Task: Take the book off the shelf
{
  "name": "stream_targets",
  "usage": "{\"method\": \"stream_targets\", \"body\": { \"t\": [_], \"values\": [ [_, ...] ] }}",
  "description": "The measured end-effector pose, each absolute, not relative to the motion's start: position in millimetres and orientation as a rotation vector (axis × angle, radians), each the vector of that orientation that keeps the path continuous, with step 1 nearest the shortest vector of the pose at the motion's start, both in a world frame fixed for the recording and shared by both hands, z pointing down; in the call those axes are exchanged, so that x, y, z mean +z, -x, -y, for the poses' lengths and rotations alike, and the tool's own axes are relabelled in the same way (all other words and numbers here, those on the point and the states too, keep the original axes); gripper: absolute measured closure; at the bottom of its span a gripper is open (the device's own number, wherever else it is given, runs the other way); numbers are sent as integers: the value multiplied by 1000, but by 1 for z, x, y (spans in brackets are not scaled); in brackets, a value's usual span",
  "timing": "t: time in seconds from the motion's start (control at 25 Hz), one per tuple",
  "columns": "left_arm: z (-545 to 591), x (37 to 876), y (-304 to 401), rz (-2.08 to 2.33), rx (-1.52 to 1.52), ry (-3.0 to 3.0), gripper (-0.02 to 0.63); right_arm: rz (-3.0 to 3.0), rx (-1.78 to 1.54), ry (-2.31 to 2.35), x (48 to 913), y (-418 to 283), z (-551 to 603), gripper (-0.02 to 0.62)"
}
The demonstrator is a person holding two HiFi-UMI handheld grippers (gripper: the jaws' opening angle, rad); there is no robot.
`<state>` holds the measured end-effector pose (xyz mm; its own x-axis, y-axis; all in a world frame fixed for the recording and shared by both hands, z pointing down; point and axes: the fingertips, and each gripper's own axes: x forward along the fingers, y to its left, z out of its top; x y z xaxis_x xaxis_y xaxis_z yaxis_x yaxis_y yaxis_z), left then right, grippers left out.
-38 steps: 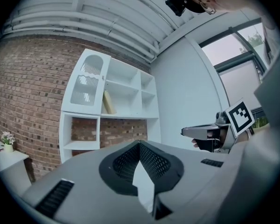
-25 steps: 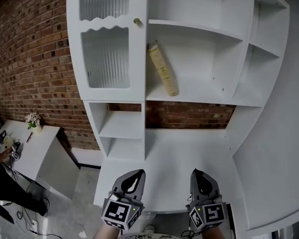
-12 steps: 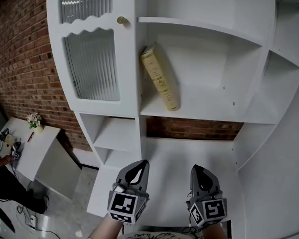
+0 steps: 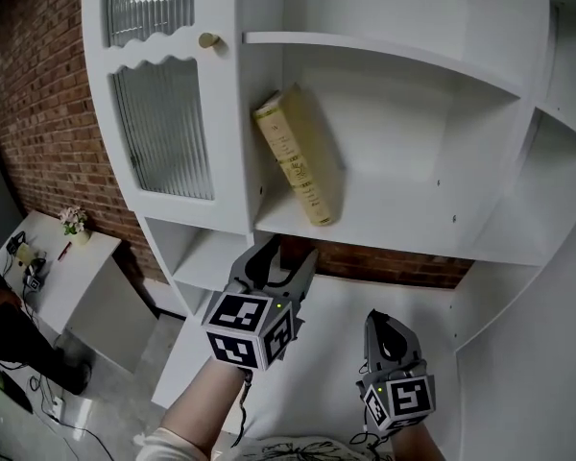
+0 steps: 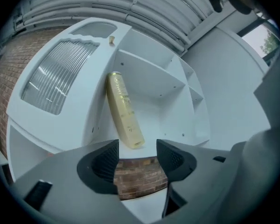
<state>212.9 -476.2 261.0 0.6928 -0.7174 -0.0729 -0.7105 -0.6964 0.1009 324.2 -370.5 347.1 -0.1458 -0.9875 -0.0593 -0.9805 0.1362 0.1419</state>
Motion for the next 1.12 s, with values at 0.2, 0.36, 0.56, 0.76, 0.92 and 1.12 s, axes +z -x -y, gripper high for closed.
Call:
{"method": "stream_targets", "body": {
  "t": [0.2,0.36,0.56,0.76,0.92,1.12],
  "values": [
    [504,228,-232,1240,-174,-2820,258,2350,-246,-2002,343,-332,378,594],
    [529,207,-244,1291,-149,-2811,198,2362,-270,-1993,340,-337,383,594],
    [556,190,-246,1318,-199,-2730,196,2373,-284,-1987,341,-342,386,594],
    [578,175,-251,1319,-224,-2692,200,2375,-266,-2007,341,-353,387,594],
    [593,173,-253,1390,-190,-2677,298,2371,-255,-2008,344,-357,386,594],
    [595,171,-255,1415,-203,-2674,323,2371,-235,-2013,351,-361,379,594]
  ]
}}
